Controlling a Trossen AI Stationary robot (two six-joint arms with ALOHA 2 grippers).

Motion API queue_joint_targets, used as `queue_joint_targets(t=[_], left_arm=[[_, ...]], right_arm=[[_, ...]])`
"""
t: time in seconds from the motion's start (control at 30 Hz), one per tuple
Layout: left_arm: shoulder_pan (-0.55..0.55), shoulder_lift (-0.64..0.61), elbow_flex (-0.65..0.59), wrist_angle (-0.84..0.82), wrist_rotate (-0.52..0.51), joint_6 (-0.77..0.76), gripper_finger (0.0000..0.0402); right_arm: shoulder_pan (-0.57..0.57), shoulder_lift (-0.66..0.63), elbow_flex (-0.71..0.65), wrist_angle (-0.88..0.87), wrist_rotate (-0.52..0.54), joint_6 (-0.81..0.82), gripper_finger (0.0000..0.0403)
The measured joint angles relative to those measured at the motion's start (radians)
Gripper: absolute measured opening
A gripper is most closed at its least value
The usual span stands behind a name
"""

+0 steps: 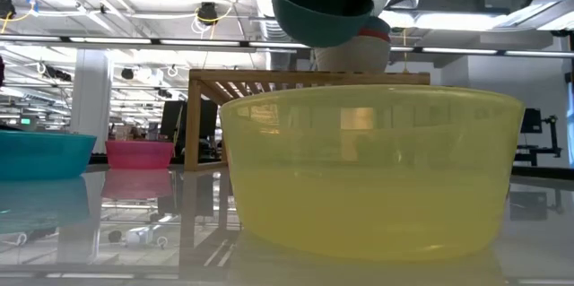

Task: Place and stack bowls onto a shelf
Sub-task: Stack the large dark green bowl on the stack bowls on the shelf

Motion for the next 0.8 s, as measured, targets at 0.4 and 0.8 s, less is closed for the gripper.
queue_joint_targets(t=[0.4,0.8], left_arm=[[0.019,0.052,0.176,-0.082,-0.013,0.143,0.0009],[0.174,0.049,0.270,0.063,0.205,0.123,0.0000]], right_arm=[[0.025,-0.019,0.012,-0.043,-0.016,0.011,0.0064],[0.046,-0.186,0.265,-0.201,-0.054,0.052,0.0219]])
